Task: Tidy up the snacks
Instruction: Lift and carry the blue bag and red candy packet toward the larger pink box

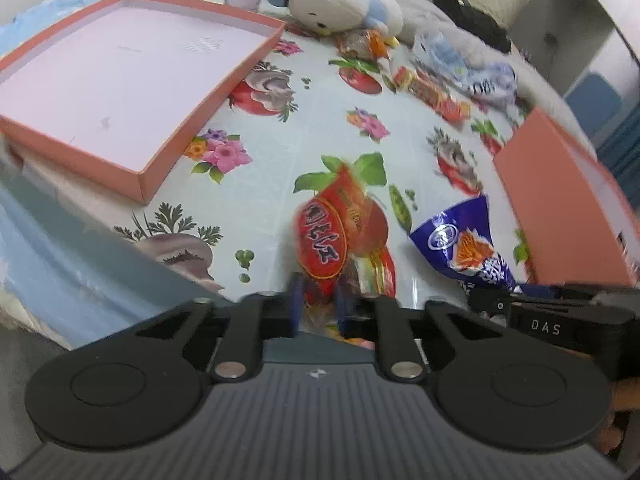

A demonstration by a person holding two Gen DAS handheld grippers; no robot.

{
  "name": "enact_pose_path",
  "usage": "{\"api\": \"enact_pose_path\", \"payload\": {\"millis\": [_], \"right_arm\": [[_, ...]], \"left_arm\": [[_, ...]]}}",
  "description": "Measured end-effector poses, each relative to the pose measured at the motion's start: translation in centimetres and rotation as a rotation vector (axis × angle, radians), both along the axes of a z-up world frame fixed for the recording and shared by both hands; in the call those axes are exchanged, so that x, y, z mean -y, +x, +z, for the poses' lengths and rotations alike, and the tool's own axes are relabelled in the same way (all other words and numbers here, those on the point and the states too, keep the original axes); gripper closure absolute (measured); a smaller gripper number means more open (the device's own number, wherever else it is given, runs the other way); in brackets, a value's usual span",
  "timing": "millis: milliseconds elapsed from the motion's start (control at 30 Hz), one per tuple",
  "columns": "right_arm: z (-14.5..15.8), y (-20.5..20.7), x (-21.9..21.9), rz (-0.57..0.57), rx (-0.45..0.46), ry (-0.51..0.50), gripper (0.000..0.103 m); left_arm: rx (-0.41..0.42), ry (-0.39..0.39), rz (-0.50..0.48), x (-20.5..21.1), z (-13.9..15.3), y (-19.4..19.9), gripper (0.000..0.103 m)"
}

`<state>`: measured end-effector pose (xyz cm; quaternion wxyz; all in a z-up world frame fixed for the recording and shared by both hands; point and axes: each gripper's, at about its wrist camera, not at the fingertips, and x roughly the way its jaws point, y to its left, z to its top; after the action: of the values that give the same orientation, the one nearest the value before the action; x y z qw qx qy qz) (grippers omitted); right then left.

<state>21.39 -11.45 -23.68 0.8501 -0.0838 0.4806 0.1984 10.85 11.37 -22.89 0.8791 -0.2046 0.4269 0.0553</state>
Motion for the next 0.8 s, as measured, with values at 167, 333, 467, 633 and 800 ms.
{"api": "enact_pose_path", "payload": {"millis": [167,333,467,633,800], "right_arm": [[2.1,-0.9,1.0,-0.048,0.035,0.046,0.065],[5.1,-1.9,1.8,-0.084,0.085,0.088,0.064],[7.7,-3.2,2.7,-0.122,0.115,0.132,0.064],[10.5,-5.7,4.0,-0.159,0.148,0.188,0.064],[12.9,-8.7,5.2,-0.184,0.168,0.241,0.064]], "left_arm": [[0.041,0.023,0.022,0.2,1.3,-0.1,0.094],[0.086,0.014,0.019,0.6,3.2,-0.3,0.095],[0.117,-0.002,0.011,1.2,5.4,-0.9,0.095],[0.144,0.009,-0.033,2.3,8.5,-2.3,0.095],[0.175,0.009,-0.075,3.4,11.1,-3.8,0.095]]}}
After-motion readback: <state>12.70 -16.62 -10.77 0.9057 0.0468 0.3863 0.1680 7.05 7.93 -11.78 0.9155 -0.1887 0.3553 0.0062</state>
